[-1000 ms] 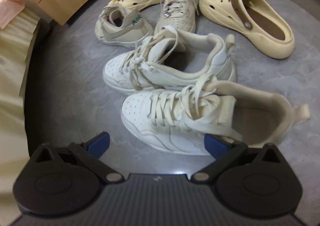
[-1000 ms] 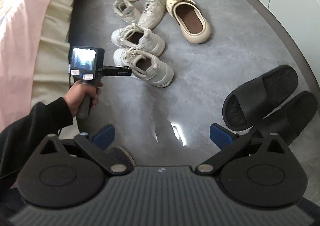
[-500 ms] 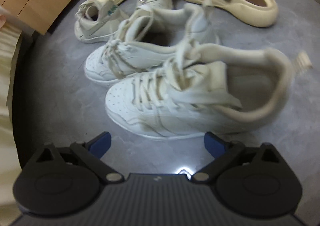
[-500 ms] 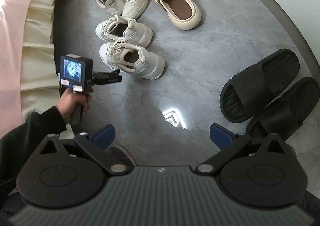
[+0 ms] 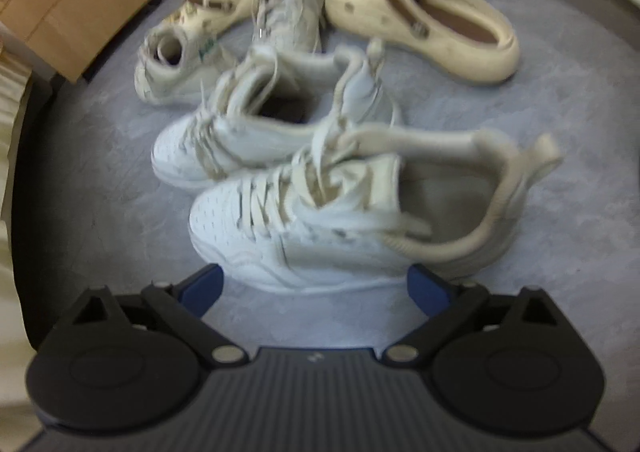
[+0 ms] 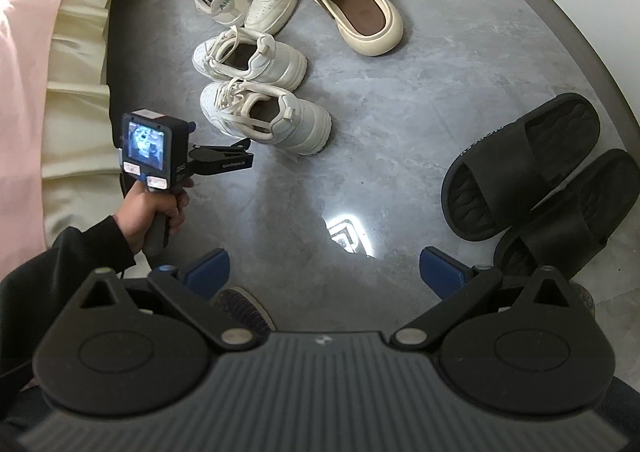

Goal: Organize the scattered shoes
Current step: 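Move the left tool toward the white lace-up sneakers, then close the left tool on the heel collar of a white sneaker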

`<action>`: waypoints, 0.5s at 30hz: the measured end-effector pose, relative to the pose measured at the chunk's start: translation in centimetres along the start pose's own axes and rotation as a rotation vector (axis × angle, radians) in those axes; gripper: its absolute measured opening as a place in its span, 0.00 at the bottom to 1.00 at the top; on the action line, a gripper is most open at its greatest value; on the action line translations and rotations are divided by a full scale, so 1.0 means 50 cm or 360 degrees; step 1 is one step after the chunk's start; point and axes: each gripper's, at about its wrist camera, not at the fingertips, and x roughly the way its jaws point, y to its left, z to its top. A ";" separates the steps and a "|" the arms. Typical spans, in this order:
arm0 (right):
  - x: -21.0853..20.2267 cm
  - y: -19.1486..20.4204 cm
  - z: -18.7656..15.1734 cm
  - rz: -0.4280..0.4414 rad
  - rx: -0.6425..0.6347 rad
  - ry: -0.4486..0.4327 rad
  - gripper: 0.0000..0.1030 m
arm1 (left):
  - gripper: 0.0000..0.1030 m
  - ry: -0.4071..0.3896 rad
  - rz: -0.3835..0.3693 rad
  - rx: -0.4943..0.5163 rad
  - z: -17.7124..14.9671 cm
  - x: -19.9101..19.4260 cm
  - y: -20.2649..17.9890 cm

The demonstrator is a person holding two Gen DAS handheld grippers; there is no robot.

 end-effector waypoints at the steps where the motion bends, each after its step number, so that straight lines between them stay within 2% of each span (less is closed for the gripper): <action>1: -0.002 0.000 -0.001 0.0003 -0.0002 -0.0003 1.00 | 0.94 -0.0055 -0.0020 -0.0017 0.002 -0.013 0.005; 3: -0.005 0.000 -0.001 0.0007 -0.0003 -0.0008 1.00 | 0.94 -0.0133 -0.0033 -0.0053 0.012 -0.029 0.012; 5: -0.007 -0.001 0.000 0.0011 0.0000 -0.0011 1.00 | 0.95 -0.0149 -0.0035 -0.0085 0.024 -0.029 0.016; 10: -0.012 -0.002 0.004 0.0021 0.0007 -0.0019 1.00 | 0.95 -0.0036 0.0015 -0.0053 0.060 0.020 -0.003; 15: -0.017 -0.003 0.008 0.0030 0.0014 -0.0028 1.00 | 0.92 0.0076 0.0102 0.0051 0.075 0.068 -0.031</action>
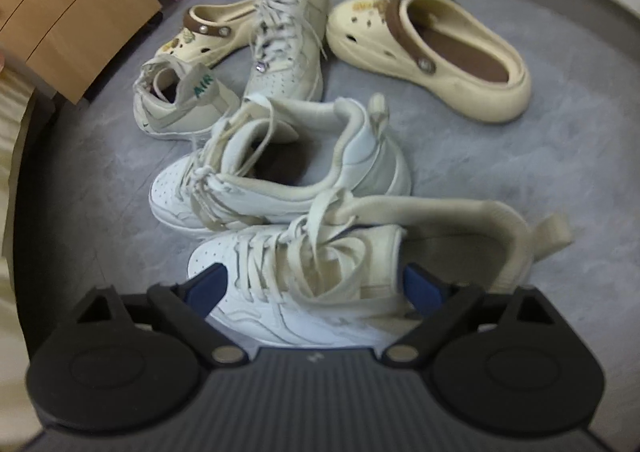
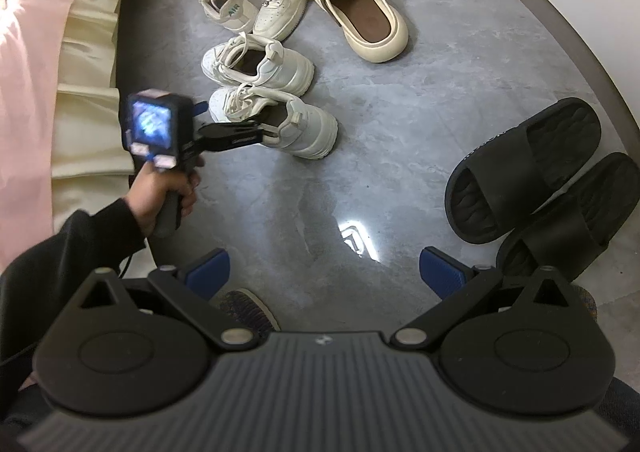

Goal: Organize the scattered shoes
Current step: 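Close the left tool on the heel collar of a white sneaker, then lift the white sneaker with the left tool, set it down and open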

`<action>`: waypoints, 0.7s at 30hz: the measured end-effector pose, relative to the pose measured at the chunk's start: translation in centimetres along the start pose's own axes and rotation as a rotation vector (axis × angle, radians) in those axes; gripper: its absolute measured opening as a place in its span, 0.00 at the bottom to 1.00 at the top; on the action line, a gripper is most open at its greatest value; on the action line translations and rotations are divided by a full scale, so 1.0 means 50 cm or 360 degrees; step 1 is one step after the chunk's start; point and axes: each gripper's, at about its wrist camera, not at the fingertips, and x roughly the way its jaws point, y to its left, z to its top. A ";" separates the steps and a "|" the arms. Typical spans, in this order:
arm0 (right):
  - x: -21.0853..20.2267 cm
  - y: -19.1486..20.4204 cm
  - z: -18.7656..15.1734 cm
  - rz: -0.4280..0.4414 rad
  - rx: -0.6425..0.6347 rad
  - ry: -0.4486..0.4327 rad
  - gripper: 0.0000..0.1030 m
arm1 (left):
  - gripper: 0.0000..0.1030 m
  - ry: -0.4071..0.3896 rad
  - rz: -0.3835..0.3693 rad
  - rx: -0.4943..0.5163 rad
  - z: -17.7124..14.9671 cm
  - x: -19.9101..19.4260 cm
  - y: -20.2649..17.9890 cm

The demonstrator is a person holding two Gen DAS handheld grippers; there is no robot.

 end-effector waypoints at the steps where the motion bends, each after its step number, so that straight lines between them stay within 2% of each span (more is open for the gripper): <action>1: -0.001 0.000 0.001 0.0002 0.0001 -0.0002 1.00 | 0.91 0.0013 0.0011 0.0004 0.001 0.005 -0.003; 3: -0.003 -0.001 0.002 0.0006 0.0004 -0.0005 1.00 | 0.83 0.0047 0.0007 -0.0008 0.003 0.015 -0.006; 7: -0.007 -0.002 0.005 0.0013 0.0010 -0.0012 1.00 | 0.76 0.0195 0.0004 -0.0093 0.007 0.046 -0.004; 8: -0.008 -0.002 0.006 0.0015 0.0011 -0.0014 1.00 | 0.70 0.0207 0.0005 -0.0103 0.007 0.046 -0.004; 10: -0.008 -0.010 -0.009 0.0019 0.0017 -0.0018 1.00 | 0.63 0.0273 0.0030 -0.0158 0.009 0.047 -0.007; 13: -0.013 -0.014 -0.011 0.0022 0.0029 -0.0027 1.00 | 0.50 0.0304 0.0075 -0.0184 0.012 0.039 -0.011; 15: -0.017 -0.014 -0.012 0.0031 0.0026 -0.0034 1.00 | 0.36 0.0330 0.0083 -0.0242 0.017 0.029 -0.006; 18: -0.024 -0.015 -0.014 0.0034 0.0016 -0.0054 1.00 | 0.28 0.0386 0.0094 -0.0349 0.020 0.014 0.005; 21: -0.045 -0.015 -0.015 0.0069 0.0006 -0.0105 1.00 | 0.24 0.0418 0.0102 -0.0386 0.016 0.005 0.011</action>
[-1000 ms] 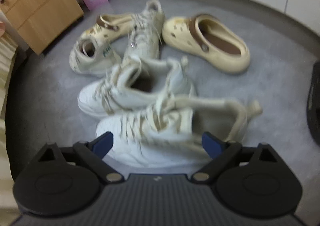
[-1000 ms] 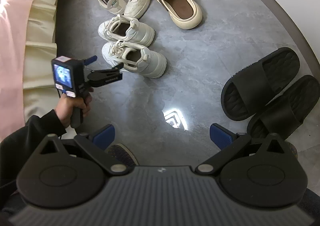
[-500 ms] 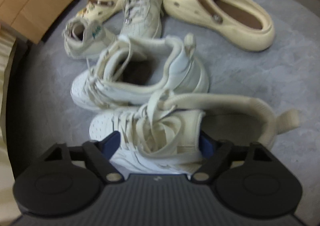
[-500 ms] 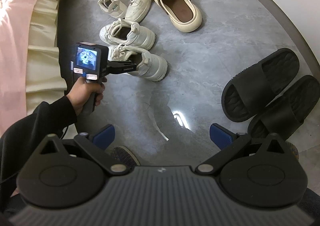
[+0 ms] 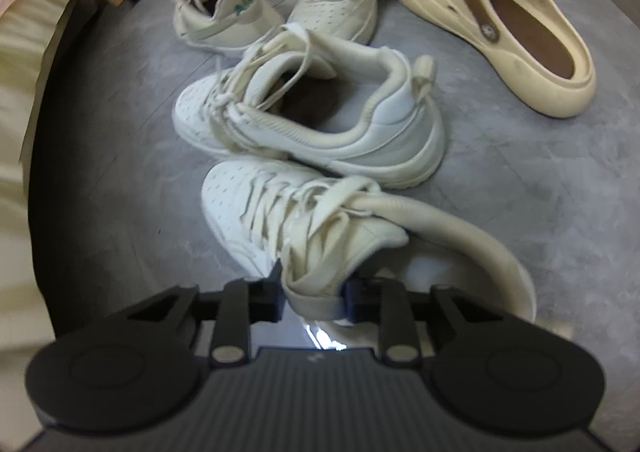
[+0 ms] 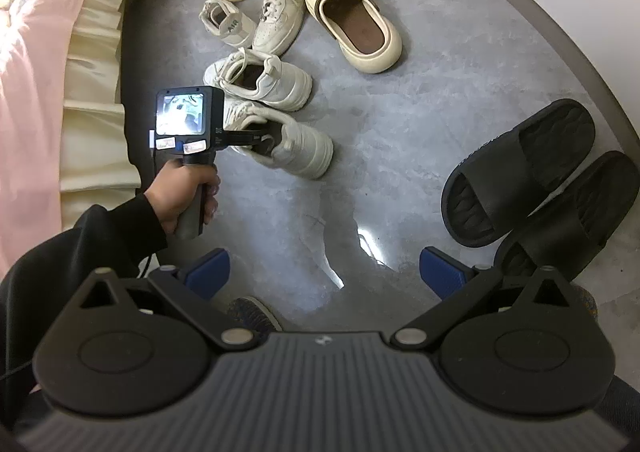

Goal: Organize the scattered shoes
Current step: 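Lift the white sneaker with the left tool, set it down and open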

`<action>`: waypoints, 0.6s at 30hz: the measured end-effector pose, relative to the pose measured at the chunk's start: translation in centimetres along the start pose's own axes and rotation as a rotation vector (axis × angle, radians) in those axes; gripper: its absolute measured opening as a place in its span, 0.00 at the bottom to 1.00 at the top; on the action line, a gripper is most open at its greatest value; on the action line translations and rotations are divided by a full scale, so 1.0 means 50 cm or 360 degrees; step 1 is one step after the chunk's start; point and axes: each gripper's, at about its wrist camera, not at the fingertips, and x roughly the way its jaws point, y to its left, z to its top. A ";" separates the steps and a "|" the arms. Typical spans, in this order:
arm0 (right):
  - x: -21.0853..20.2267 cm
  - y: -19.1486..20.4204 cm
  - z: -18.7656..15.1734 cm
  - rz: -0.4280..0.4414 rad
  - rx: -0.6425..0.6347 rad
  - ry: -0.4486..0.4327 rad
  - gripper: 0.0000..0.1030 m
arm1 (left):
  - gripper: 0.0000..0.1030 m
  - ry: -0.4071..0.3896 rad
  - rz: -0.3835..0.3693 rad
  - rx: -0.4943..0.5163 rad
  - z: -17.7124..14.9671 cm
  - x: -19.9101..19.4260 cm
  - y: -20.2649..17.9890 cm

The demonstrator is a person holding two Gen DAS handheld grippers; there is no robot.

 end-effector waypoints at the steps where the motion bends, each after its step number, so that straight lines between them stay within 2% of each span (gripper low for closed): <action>1: -0.009 0.001 0.001 0.0015 -0.0005 -0.0023 1.00 | 0.23 0.0016 0.0002 -0.0019 -0.003 -0.004 0.003; 9: -0.077 -0.002 -0.002 0.0114 -0.0046 -0.0202 1.00 | 0.20 0.0226 -0.0059 -0.0318 -0.062 -0.055 0.016; 13: -0.107 -0.010 -0.009 0.0139 -0.0063 -0.0271 1.00 | 0.17 0.0373 -0.0092 -0.0578 -0.108 -0.097 -0.001; 18: -0.140 -0.020 -0.019 0.0161 -0.0082 -0.0349 1.00 | 0.19 0.0324 -0.0080 -0.0437 -0.140 -0.123 -0.091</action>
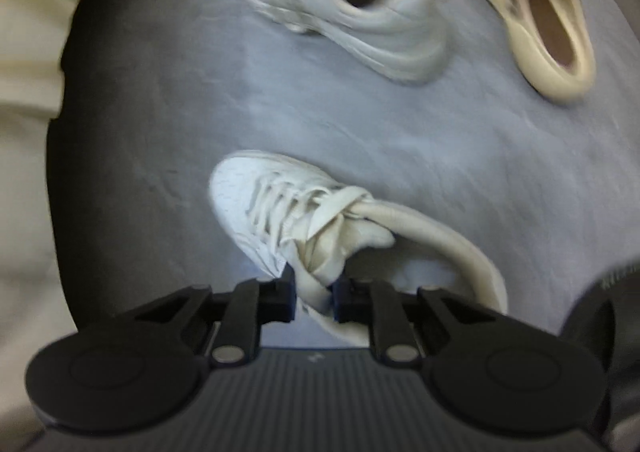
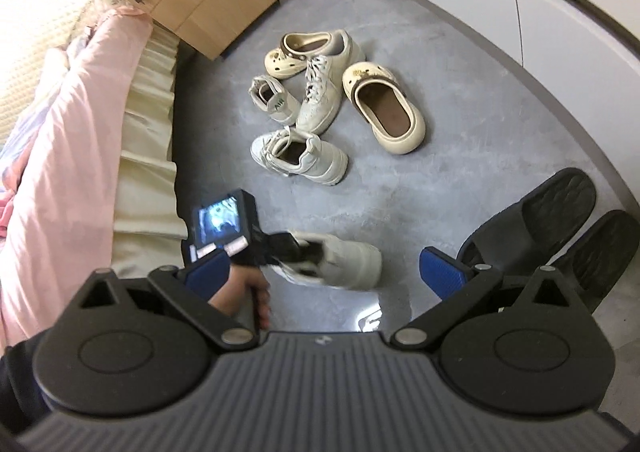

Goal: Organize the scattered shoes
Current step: 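Lift the white sneaker with the left tool, set it down and open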

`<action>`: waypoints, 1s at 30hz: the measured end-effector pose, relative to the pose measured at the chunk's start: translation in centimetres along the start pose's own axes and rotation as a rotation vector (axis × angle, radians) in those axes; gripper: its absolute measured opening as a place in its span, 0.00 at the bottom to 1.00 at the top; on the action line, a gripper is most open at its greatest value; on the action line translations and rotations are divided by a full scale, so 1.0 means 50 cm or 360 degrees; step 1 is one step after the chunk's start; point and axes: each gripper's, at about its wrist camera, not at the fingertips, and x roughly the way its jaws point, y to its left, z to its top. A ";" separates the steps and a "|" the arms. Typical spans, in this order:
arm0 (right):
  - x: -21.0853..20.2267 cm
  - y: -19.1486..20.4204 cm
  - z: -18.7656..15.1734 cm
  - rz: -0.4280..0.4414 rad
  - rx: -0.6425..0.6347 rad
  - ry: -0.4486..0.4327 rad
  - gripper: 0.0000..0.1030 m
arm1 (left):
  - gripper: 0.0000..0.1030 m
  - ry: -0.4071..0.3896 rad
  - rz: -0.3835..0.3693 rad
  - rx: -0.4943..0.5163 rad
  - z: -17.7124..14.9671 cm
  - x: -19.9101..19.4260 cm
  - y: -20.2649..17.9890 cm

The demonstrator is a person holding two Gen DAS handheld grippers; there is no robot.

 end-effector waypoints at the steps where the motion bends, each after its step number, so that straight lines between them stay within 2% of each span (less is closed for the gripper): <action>1: -0.003 -0.001 -0.002 -0.0005 -0.0002 -0.0007 1.00 | 0.20 -0.0032 0.0023 0.0039 -0.008 0.001 -0.013; 5: -0.013 -0.007 -0.009 -0.0023 -0.0009 -0.0036 1.00 | 0.27 -0.0183 0.0077 0.0240 -0.040 -0.004 -0.052; 7: -0.018 -0.010 -0.013 -0.0032 -0.0012 -0.0051 1.00 | 0.41 -0.0219 0.0039 0.0274 -0.048 -0.026 -0.046; 8: -0.020 -0.011 -0.014 -0.0036 -0.0014 -0.0058 1.00 | 0.58 -0.0237 0.0011 0.0302 -0.050 -0.049 -0.042; 9: -0.023 -0.012 -0.016 -0.0041 -0.0016 -0.0065 1.00 | 0.70 -0.0263 0.0002 0.0324 -0.053 -0.067 -0.039; 12: -0.030 -0.016 -0.022 -0.0054 -0.0021 -0.0087 1.00 | 0.78 -0.0351 -0.0021 0.0361 -0.057 -0.137 -0.029; 16: -0.041 -0.022 -0.029 -0.0072 -0.0028 -0.0116 1.00 | 0.84 -0.0355 -0.0149 0.0291 -0.057 -0.238 0.006; 19: -0.048 -0.026 -0.034 -0.0086 -0.0033 -0.0138 1.00 | 0.91 -0.0395 -0.0176 0.0222 -0.057 -0.317 0.036; 26: -0.054 -0.037 -0.050 -0.0132 -0.0035 -0.0154 1.00 | 0.93 -0.0503 -0.0194 0.0066 -0.074 -0.466 0.121; 30: -0.032 -0.028 -0.066 -0.0171 -0.0069 -0.0101 1.00 | 0.96 -0.0584 -0.0307 -0.0060 -0.085 -0.542 0.171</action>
